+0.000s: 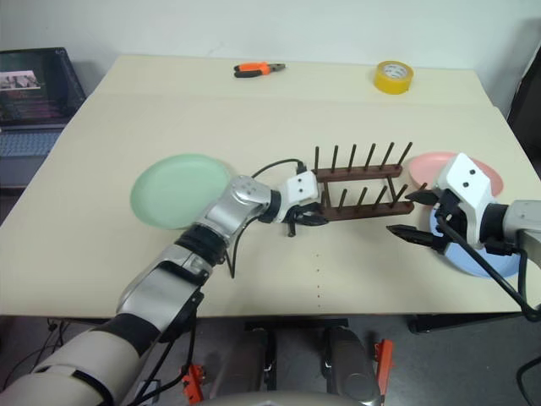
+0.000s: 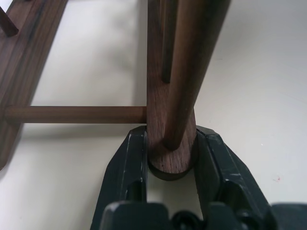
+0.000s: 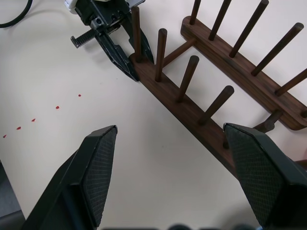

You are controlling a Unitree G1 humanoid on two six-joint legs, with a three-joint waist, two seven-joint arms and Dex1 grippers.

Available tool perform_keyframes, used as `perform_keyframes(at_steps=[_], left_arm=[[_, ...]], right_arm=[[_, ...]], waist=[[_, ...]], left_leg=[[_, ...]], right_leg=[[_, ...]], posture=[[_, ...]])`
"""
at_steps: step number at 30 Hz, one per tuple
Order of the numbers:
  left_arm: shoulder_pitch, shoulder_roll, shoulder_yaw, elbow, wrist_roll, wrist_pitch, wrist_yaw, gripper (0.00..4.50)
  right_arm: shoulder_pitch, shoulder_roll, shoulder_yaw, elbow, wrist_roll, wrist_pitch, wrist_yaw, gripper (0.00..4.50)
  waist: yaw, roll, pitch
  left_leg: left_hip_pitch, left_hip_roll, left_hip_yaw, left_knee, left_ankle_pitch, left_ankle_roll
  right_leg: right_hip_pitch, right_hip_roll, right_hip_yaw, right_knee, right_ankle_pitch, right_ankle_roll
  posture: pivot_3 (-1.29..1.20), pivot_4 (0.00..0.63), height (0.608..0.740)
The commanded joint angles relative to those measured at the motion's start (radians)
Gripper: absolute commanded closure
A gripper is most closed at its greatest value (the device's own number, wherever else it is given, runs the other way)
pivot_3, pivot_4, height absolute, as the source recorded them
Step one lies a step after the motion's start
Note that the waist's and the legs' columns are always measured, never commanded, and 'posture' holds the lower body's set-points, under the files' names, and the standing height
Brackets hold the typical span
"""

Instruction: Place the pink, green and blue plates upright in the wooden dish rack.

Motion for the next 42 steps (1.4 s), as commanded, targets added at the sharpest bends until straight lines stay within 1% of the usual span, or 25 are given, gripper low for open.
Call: perform_keyframes(at_steps=[1,2,4,7,9,13,14,16,17,18,19,21,23,26,27,30,33,37,42], left_arm=[[0.01,0.033,0.008,-0.034,0.018,0.004,-0.021,2.15],[0.012,0.044,0.011,-0.041,0.019,0.001,-0.019,1.85],[0.015,0.069,0.02,-0.062,0.021,-0.004,-0.02,1.08],[0.042,0.135,0.039,-0.178,0.006,0.007,-0.043,0.02],[0.076,0.184,0.06,-0.296,-0.024,0.045,-0.078,0.02],[0.176,0.264,0.103,-0.617,-0.115,0.227,-0.144,0.02],[0.199,0.277,0.108,-0.685,-0.136,0.274,-0.153,0.19],[0.243,0.293,0.102,-0.803,-0.164,0.354,-0.158,0.61],[0.265,0.297,0.089,-0.851,-0.168,0.386,-0.154,0.93],[0.285,0.297,0.072,-0.889,-0.165,0.41,-0.145,1.23],[0.302,0.29,0.055,-0.916,-0.158,0.439,-0.125,1.68],[0.333,0.246,0.0,-0.936,-0.118,0.483,-0.056,2.38],[0.347,0.193,-0.04,-0.923,-0.091,0.524,0.01,3.08],[0.343,0.142,-0.067,-0.88,-0.072,0.542,0.069,4.16],[0.336,0.11,-0.073,-0.841,-0.063,0.54,0.102,4.48],[0.322,0.056,-0.085,-0.765,-0.045,0.532,0.161,4.48],[0.307,0.021,-0.09,-0.698,-0.019,0.515,0.21,4.48],[0.286,0.001,-0.074,-0.635,-0.011,0.489,0.25,4.48],[0.254,-0.011,-0.059,-0.544,0.008,0.438,0.316,4.48]], right_arm=[[-0.002,-0.013,-0.029,-0.022,0.011,-0.017,0.0,0.63],[-0.002,-0.014,-0.029,-0.019,0.01,-0.018,0.0,0.63],[0.002,-0.018,-0.029,-0.017,0.008,-0.017,0.002,0.63],[0.031,-0.023,-0.027,-0.011,-0.001,-0.014,0.007,0.63],[0.05,-0.019,-0.008,0.005,-0.024,-0.026,-0.004,0.63],[0.05,0.064,0.079,0.076,-0.085,-0.061,-0.081,0.63],[0.046,0.088,0.096,0.096,-0.104,-0.074,-0.104,0.63],[0.02,0.154,0.118,0.153,-0.136,-0.098,-0.163,1.04],[0.011,0.179,0.133,0.174,-0.148,-0.111,-0.179,1.24],[0.004,0.2,0.151,0.196,-0.165,-0.127,-0.19,1.55],[-0.006,0.228,0.164,0.223,-0.178,-0.136,-0.209,1.95],[-0.031,0.283,0.193,0.291,-0.216,-0.164,-0.252,2.67],[-0.043,0.323,0.217,0.341,-0.247,-0.191,-0.275,3.38],[-0.051,0.353,0.229,0.379,-0.273,-0.216,-0.291,4.48],[-0.053,0.369,0.23,0.393,-0.28,-0.225,-0.304,4.5],[-0.054,0.399,0.234,0.418,-0.296,-0.248,-0.327,4.5],[-0.053,0.416,0.235,0.452,-0.324,-0.284,-0.351,4.5],[-0.084,0.447,0.242,0.521,-0.36,-0.341,-0.387,4.5],[-0.115,0.515,0.24,0.587,-0.395,-0.409,-0.446,4.5]], waist=[[-0.003,0.0,0.0],[-0.006,0.0,0.0],[-0.012,0.0,0.0],[-0.017,0.0,0.0],[-0.021,0.0,0.0],[-0.024,0.0,0.0],[-0.024,0.0,0.0],[-0.024,0.0,0.0],[-0.024,0.0,0.0],[-0.024,0.0,0.0],[-0.024,0.0,0.0],[-0.024,0.0,0.0],[-0.022,0.0,0.0],[-0.021,0.0,0.0],[-0.021,0.0,0.0],[-0.022,0.0,0.0],[-0.023,0.001,0.0],[-0.023,0.001,-0.001],[-0.024,0.001,-0.002]], left_leg=[[0.0,0.0,0.0,0.0,0.0,0.0],[0.0,0.0,0.0,-0.001,0.0,0.0],[0.0,0.0,0.0,-0.002,0.0,0.0],[0.0,0.0,0.0,-0.002,0.0,0.0],[0.0,0.001,0.0,-0.003,0.0,0.0],[0.0,0.002,0.0,-0.002,0.0,0.0],[0.0,0.002,0.0,-0.002,0.0,0.0],[0.001,0.002,0.0,-0.002,0.0,0.0],[0.001,0.002,0.0,-0.002,0.0,0.0],[0.001,0.002,0.0,-0.001,0.0,0.0],[0.001,0.002,0.0,-0.002,0.0,0.0],[0.001,0.001,0.0,-0.001,0.0,0.0],[0.001,0.001,0.0,-0.001,0.0,0.001],[0.0,0.0,0.0,-0.001,0.001,0.001],[0.0,0.0,-0.001,-0.001,0.001,0.001],[0.001,0.0,-0.001,-0.001,0.001,0.001],[0.002,0.0,-0.001,-0.001,0.001,0.001],[0.003,0.0,-0.001,0.0,0.001,0.002],[0.004,0.0,-0.001,0.001,0.003,0.004]], right_leg=[[0.0,0.0,0.0,0.0,0.0,0.0],[0.0,0.0,0.0,0.0,0.0,0.0],[-0.001,0.0,0.001,0.0,0.0,0.0],[-0.001,0.0,0.001,0.0,0.0,-0.001],[-0.002,0.0,0.001,0.0,-0.001,-0.001],[-0.002,0.0,0.002,0.001,-0.001,-0.001],[-0.002,0.0,0.002,0.001,-0.001,-0.001],[-0.002,0.001,0.003,0.001,-0.001,-0.001],[-0.002,0.0,0.003,0.001,-0.001,-0.001],[-0.002,0.0,0.004,0.001,0.0,-0.001],[-0.002,0.0,0.005,0.001,0.0,0.0],[-0.001,0.0,0.005,0.001,0.0,0.0],[-0.001,0.0,0.006,0.001,0.0,0.001],[-0.002,0.0,0.005,0.001,0.001,0.001],[-0.002,0.0,0.005,0.001,0.001,0.001],[-0.001,0.002,0.005,0.001,0.001,0.001],[0.0,0.003,0.005,0.001,0.001,0.001],[0.001,0.004,0.005,0.001,0.001,0.001],[0.002,0.003,0.007,0.001,0.0,0.0]], posture=[[0.0,0.15,0.74],[0.0,0.15,0.74],[0.0,0.15,0.74],[0.0,0.15,0.74],[0.0,0.15,0.74],[0.0,0.15,0.74],[0.0,0.15,0.74],[0.0,0.15,0.74],[0.0,0.15,0.74],[0.0,0.15,0.74],[0.0,0.15,0.74],[0.0,0.15,0.74],[0.0,0.15,0.74],[0.0,0.15,0.74],[0.0,0.15,0.74],[0.0,0.15,0.74],[0.0,0.15,0.74],[0.0,0.15,0.74],[0.0,0.15,0.74]])
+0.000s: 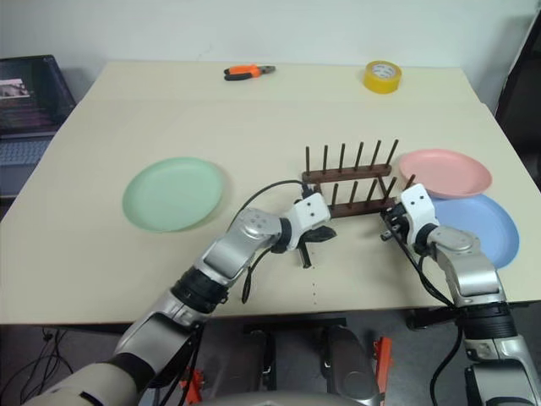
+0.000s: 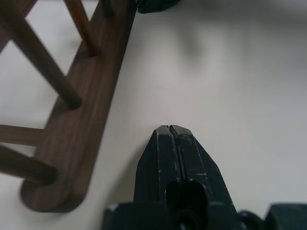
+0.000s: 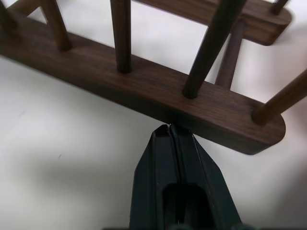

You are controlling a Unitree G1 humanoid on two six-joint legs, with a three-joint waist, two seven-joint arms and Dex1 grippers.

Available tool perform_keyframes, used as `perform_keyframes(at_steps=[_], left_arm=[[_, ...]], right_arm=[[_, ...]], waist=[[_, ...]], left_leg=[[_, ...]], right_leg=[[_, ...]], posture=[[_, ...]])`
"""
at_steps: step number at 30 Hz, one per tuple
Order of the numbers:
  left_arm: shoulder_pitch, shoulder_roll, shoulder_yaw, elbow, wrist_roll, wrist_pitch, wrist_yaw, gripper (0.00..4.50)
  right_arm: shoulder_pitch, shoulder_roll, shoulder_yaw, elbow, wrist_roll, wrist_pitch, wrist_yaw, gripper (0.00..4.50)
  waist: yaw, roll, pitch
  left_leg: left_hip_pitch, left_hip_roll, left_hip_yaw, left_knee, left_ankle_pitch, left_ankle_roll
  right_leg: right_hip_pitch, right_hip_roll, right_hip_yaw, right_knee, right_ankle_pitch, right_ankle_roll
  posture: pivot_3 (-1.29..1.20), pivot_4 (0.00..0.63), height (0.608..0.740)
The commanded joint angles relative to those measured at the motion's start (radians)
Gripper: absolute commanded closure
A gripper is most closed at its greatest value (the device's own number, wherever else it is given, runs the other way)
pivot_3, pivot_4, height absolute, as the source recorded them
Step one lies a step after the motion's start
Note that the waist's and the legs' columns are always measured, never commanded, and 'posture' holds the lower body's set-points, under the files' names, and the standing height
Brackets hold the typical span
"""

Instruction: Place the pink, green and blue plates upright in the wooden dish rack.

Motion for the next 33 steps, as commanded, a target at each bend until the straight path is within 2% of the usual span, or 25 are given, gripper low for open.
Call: perform_keyframes(at_steps=[1,16,23,27,33], left_arm=[[-0.027,-0.002,0.031,0.061,0.028,-0.037,0.05,4.48],[-0.1,-0.004,0.079,0.242,0.042,-0.171,0.12,4.48],[-0.136,-0.006,0.099,0.315,0.052,-0.215,0.122,4.48],[-0.123,0.046,0.104,0.234,0.038,-0.186,0.055,4.48],[-0.03,0.188,0.181,-0.15,-0.061,0.021,-0.068,4.48]], right_arm=[[-0.01,0.028,-0.007,0.038,-0.034,-0.044,-0.041,4.5],[-0.087,0.094,-0.018,0.157,-0.097,-0.181,-0.105,4.5],[-0.121,0.095,-0.016,0.193,-0.094,-0.194,-0.073,4.5],[-0.095,0.061,-0.016,0.082,-0.06,-0.131,0.005,4.5],[-0.088,-0.085,-0.058,-0.283,0.137,0.136,0.215,4.5]], waist=[[-0.001,0.0,0.0],[-0.004,0.0,0.0],[-0.004,0.0,0.0],[-0.005,0.0,0.0],[-0.007,0.001,0.001]], left_leg=[[0.0,0.0,0.0,0.0,0.0,0.001],[0.003,0.001,0.001,-0.002,0.003,0.005],[0.0,0.0,0.002,-0.003,0.003,0.005],[-0.001,0.0,0.001,-0.003,0.003,0.005],[-0.004,0.002,0.001,-0.006,0.003,0.005]], right_leg=[[0.0,0.0,0.0,0.0,0.0,0.0],[0.001,-0.001,0.001,0.0,0.001,0.001],[0.0,-0.002,0.002,0.0,0.004,0.006],[-0.001,-0.002,0.002,0.0,0.004,0.006],[-0.006,-0.002,0.001,0.001,0.003,0.004]], posture=[[0.0,0.15,0.74],[0.0,0.15,0.74],[0.0,0.15,0.74],[0.0,0.15,0.74],[0.0,0.15,0.74]])
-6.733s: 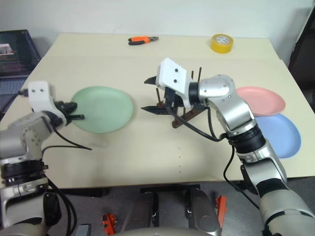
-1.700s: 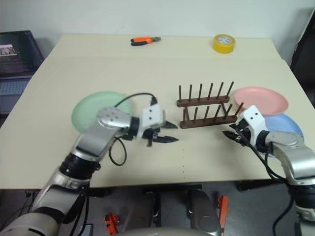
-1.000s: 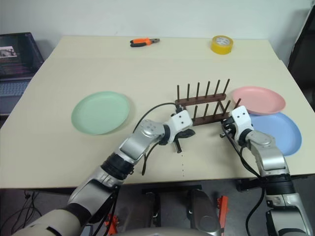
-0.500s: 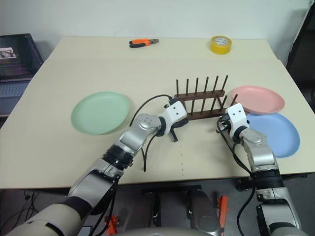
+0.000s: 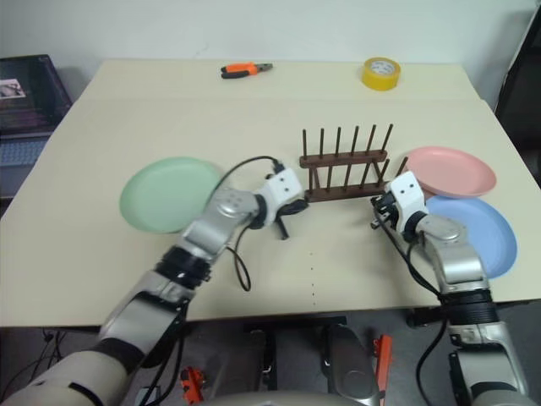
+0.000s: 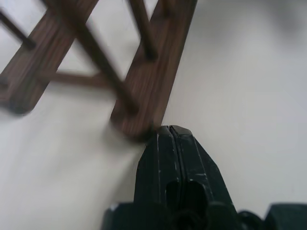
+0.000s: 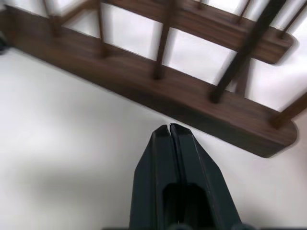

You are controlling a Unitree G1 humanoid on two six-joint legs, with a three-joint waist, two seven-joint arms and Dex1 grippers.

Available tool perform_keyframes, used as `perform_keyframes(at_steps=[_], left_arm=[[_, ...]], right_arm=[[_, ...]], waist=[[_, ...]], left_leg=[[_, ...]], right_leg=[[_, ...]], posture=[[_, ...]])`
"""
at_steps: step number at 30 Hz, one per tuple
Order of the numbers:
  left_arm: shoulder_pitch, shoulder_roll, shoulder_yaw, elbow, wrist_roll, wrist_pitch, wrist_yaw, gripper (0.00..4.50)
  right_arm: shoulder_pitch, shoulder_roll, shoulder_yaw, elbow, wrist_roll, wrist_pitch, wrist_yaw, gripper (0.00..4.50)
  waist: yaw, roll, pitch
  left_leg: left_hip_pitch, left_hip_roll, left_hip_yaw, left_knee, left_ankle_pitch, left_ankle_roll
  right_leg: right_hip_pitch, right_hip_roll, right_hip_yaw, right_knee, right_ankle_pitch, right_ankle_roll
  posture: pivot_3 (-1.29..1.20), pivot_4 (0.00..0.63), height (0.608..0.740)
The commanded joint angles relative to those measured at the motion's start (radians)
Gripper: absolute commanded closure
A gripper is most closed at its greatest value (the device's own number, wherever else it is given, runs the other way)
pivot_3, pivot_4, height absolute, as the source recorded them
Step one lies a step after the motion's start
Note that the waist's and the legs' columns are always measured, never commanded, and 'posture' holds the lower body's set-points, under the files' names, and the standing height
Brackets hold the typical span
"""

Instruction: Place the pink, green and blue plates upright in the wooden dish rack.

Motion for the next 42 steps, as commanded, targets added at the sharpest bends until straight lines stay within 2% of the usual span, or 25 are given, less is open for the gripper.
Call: perform_keyframes(at_steps=[1,4,6,9,14,18,21,26,32,36,42], left_arm=[[0.016,0.061,0.091,-0.267,-0.083,0.143,-0.054,4.32],[0.022,0.123,0.182,-0.421,-0.16,0.293,-0.07,3.57],[0.016,0.163,0.235,-0.491,-0.197,0.373,-0.065,2.88],[0.01,0.271,0.366,-0.583,-0.253,0.491,-0.064,1.81],[0.07,0.391,0.443,-0.62,-0.275,0.544,-0.032,0.01],[0.118,0.422,0.464,-0.651,-0.302,0.541,-0.01,0.0],[0.137,0.409,0.444,-0.709,-0.349,0.495,-0.034,0.0],[0.106,0.328,0.338,-0.729,-0.402,0.429,-0.051,0.0],[0.079,0.265,0.224,-0.711,-0.408,0.394,-0.053,0.0],[0.069,0.262,0.17,-0.696,-0.386,0.365,-0.05,0.0],[0.063,0.255,0.16,-0.704,-0.399,0.373,-0.036,0.0]], right_arm=[[-0.042,-0.09,-0.071,-0.239,0.16,0.153,0.119,4.5],[-0.11,-0.165,-0.13,-0.324,0.284,0.262,0.185,4.5],[-0.156,-0.2,-0.158,-0.334,0.347,0.313,0.215,4.14],[-0.236,-0.254,-0.145,-0.319,0.395,0.345,0.276,3.24],[-0.279,-0.294,-0.099,-0.231,0.353,0.298,0.318,1.46],[-0.294,-0.334,-0.07,-0.131,0.262,0.204,0.322,0.02],[-0.309,-0.385,-0.043,0.013,0.14,0.122,0.278,0.02],[-0.312,-0.429,-0.006,0.264,0.017,0.021,0.277,0.02],[-0.336,-0.377,0.029,0.473,-0.063,-0.053,0.262,0.02],[-0.355,-0.324,0.042,0.571,-0.119,-0.112,0.215,0.02],[-0.359,-0.272,0.044,0.633,-0.155,-0.14,0.189,0.02]], waist=[[0.002,0.0,0.0],[0.003,0.0,0.001],[0.003,0.0,0.001],[0.001,0.0,0.002],[0.003,0.0,0.002],[0.007,-0.001,0.002],[0.015,-0.001,0.002],[0.021,-0.001,0.002],[0.004,-0.001,0.002],[-0.004,-0.001,0.002],[-0.005,0.0,0.003]], left_leg=[[-0.001,0.0,0.0,0.0,0.0,0.0],[0.0,0.0,-0.003,0.001,0.0,0.0],[0.001,-0.001,-0.003,0.002,0.0,0.0],[0.001,-0.001,-0.003,0.002,0.0,0.0],[0.001,-0.001,-0.003,0.0,0.0,0.0],[0.0,-0.002,-0.002,0.0,-0.001,-0.001],[-0.002,-0.003,-0.001,0.002,-0.001,-0.001],[-0.002,-0.004,0.001,0.002,-0.001,-0.001],[-0.001,-0.003,0.001,0.001,-0.001,-0.001],[0.001,-0.003,0.001,0.001,-0.001,-0.001],[0.001,-0.003,0.001,0.002,-0.001,-0.001]], right_leg=[[0.0,0.0,-0.001,0.0,0.0,0.0],[0.001,-0.001,-0.002,-0.001,0.0,0.0],[0.002,-0.001,-0.002,-0.001,-0.002,-0.004],[0.003,-0.002,-0.002,-0.002,-0.004,-0.006],[0.002,-0.002,-0.003,-0.002,-0.004,-0.007],[0.001,-0.003,-0.002,-0.002,-0.004,-0.006],[0.0,-0.004,-0.003,-0.003,-0.004,-0.007],[0.001,-0.005,-0.001,-0.004,-0.004,-0.007],[0.001,-0.003,-0.001,-0.002,-0.002,-0.003],[0.001,-0.001,-0.001,-0.001,-0.001,-0.002],[0.001,0.002,-0.001,0.0,-0.001,-0.002]], posture=[[0.0,0.15,0.74],[0.0,0.15,0.74],[0.0,0.15,0.74],[0.0,0.15,0.74],[0.0,0.15,0.74],[0.0,0.15,0.74],[0.0,0.15,0.74],[0.0,0.15,0.74],[0.0,0.15,0.74],[0.0,0.15,0.74],[0.0,0.15,0.74]])
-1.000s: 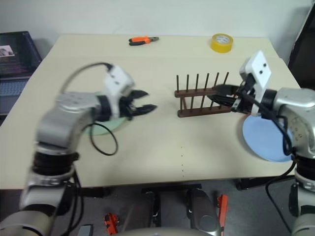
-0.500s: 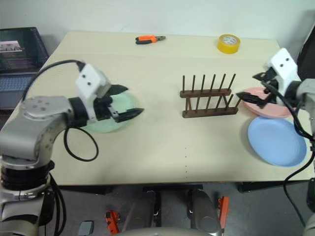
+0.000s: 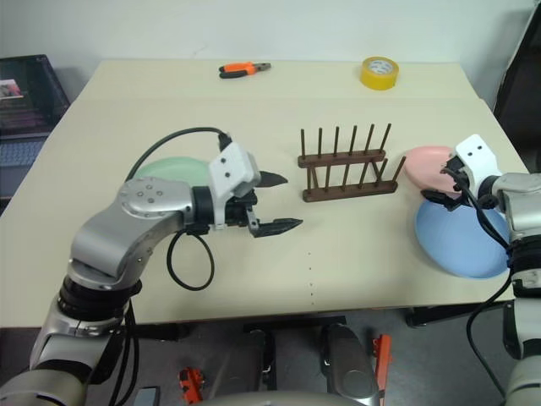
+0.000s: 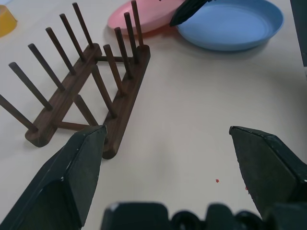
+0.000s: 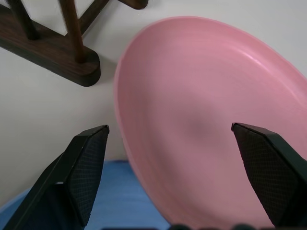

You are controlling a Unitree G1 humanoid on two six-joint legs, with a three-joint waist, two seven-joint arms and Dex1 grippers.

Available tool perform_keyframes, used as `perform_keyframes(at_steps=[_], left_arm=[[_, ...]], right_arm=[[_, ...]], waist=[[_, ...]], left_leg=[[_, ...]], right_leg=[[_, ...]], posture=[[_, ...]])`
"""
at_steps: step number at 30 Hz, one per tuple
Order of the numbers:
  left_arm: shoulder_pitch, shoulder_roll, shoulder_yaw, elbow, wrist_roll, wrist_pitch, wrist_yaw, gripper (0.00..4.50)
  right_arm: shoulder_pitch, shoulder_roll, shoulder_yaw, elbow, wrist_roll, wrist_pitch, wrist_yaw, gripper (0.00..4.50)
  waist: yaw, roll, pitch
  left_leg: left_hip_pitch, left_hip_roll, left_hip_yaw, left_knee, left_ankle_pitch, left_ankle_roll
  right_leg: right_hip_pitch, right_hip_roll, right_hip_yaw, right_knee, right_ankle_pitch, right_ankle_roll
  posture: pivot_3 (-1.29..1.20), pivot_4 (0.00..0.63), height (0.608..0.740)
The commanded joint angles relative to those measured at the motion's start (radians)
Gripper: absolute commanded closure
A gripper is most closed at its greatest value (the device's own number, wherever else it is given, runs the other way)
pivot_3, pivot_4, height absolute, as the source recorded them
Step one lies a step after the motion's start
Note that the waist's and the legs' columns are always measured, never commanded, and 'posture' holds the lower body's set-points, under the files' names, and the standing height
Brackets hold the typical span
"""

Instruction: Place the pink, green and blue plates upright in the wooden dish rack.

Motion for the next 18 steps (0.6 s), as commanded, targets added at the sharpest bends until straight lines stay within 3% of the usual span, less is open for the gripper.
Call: perform_keyframes(at_steps=[1,4,7,16,18], left_arm=[[-0.022,0.005,0.012,-0.028,-0.006,-0.011,0.009,0.0],[-0.018,0.011,0.013,-0.031,-0.007,-0.011,0.011,0.0],[-0.019,0.014,0.009,-0.026,-0.002,-0.016,0.014,0.0],[-0.032,0.012,-0.002,-0.008,0.009,-0.03,0.025,0.0],[-0.033,0.012,-0.001,0.0,0.013,-0.037,0.026,0.0]], right_arm=[[-0.019,0.004,-0.016,0.003,-0.016,-0.028,-0.013,0.02],[-0.009,0.01,-0.02,0.0,-0.021,-0.032,-0.017,0.02],[-0.005,0.015,-0.023,0.0,-0.023,-0.034,-0.026,0.62],[-0.005,0.03,-0.037,-0.001,-0.022,-0.049,-0.031,3.91],[-0.011,0.03,-0.044,-0.011,-0.016,-0.048,-0.025,4.47]], waist=[[0.0,0.0,0.0],[0.0,0.0,0.0],[0.0,0.0,0.0],[0.0,0.0,0.0],[0.0,0.0,0.0]], left_leg=[[0.0,0.0,0.0,0.0,0.0,0.0],[0.0,0.0,0.0,0.0,0.0,0.0],[0.0,0.0,0.0,0.0,0.0,0.0],[0.0,0.0,0.0,0.0,0.0,0.0],[0.0,0.0,0.0,0.0,0.0,0.0]], right_leg=[[0.0,0.0,0.0,0.0,0.0,0.0],[0.0,-0.002,0.002,-0.001,0.0,0.0],[0.0,-0.004,0.002,-0.001,0.0,0.001],[0.0,-0.004,0.002,-0.001,0.001,0.001],[0.0,-0.004,0.001,-0.001,0.001,0.001]], posture=[[0.0,0.15,0.74],[0.0,0.15,0.74],[0.0,0.15,0.74],[0.0,0.15,0.74],[0.0,0.15,0.74]])
